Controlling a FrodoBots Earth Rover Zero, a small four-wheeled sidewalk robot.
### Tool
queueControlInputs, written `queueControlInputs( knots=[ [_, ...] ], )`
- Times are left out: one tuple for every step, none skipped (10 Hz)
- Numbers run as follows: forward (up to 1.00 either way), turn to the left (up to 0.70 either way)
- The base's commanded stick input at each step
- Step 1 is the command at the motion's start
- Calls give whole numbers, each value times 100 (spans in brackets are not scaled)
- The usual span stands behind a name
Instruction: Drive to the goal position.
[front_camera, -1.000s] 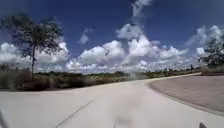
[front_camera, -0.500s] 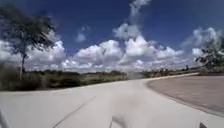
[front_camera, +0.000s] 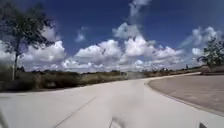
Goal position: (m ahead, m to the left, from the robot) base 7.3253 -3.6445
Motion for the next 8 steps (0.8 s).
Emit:
queueControlInputs(
  knots=[
    [70,-7],
    [70,0],
    [70,-1],
    [70,-8],
    [70,-14],
    [70,-14],
    [70,-14],
    [70,-14]
  ],
)
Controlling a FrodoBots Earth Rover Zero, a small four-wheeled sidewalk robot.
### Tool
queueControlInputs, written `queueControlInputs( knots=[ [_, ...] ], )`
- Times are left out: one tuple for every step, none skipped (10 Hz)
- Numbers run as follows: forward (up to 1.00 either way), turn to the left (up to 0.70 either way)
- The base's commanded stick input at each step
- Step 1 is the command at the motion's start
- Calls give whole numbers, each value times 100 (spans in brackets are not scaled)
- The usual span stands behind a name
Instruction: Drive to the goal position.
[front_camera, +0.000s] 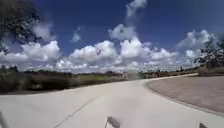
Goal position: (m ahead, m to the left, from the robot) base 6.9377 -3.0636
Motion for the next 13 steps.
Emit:
queueControlInputs(
  knots=[
    [70,-14],
    [70,-14],
    [70,-2],
    [70,0],
    [70,0],
    [70,-1],
    [70,-14],
    [70,-14],
    [70,-14],
    [70,-14],
    [70,-5],
    [70,0],
    [70,0]
  ],
)
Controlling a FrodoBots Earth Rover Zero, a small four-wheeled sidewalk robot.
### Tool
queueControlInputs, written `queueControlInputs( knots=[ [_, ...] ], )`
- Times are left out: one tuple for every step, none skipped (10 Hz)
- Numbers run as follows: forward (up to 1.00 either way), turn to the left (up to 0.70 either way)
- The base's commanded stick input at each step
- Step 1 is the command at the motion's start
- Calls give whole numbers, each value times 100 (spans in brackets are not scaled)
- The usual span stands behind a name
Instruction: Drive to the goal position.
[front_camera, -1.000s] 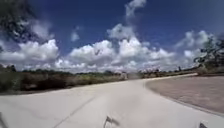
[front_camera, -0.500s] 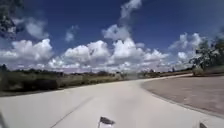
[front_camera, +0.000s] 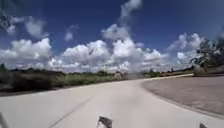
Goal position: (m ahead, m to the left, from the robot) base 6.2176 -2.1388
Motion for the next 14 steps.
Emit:
queueControlInputs(
  knots=[
    [70,0],
    [70,0],
    [70,0],
    [70,0],
    [70,0],
    [70,0],
    [70,0],
    [70,0],
    [70,0],
    [70,0],
    [70,0],
    [70,0],
    [70,0],
    [70,0]
  ],
)
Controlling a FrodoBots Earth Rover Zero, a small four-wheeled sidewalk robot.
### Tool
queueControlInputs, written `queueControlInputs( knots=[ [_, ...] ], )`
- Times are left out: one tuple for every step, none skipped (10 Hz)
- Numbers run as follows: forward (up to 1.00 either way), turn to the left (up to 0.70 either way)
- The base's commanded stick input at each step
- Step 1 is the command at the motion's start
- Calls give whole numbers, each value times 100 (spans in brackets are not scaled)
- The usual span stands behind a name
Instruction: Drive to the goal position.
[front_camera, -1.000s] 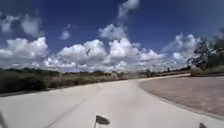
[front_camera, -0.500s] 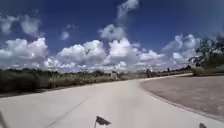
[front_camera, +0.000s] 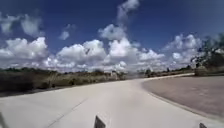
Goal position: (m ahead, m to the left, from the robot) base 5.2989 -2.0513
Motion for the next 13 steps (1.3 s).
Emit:
queueControlInputs(
  knots=[
    [70,-3],
    [70,-11],
    [70,-14],
    [70,-14],
    [70,-14],
    [70,-14],
    [70,-14],
    [70,-14],
    [70,-14],
    [70,-14],
    [70,-14],
    [70,-14],
    [70,-14]
  ],
)
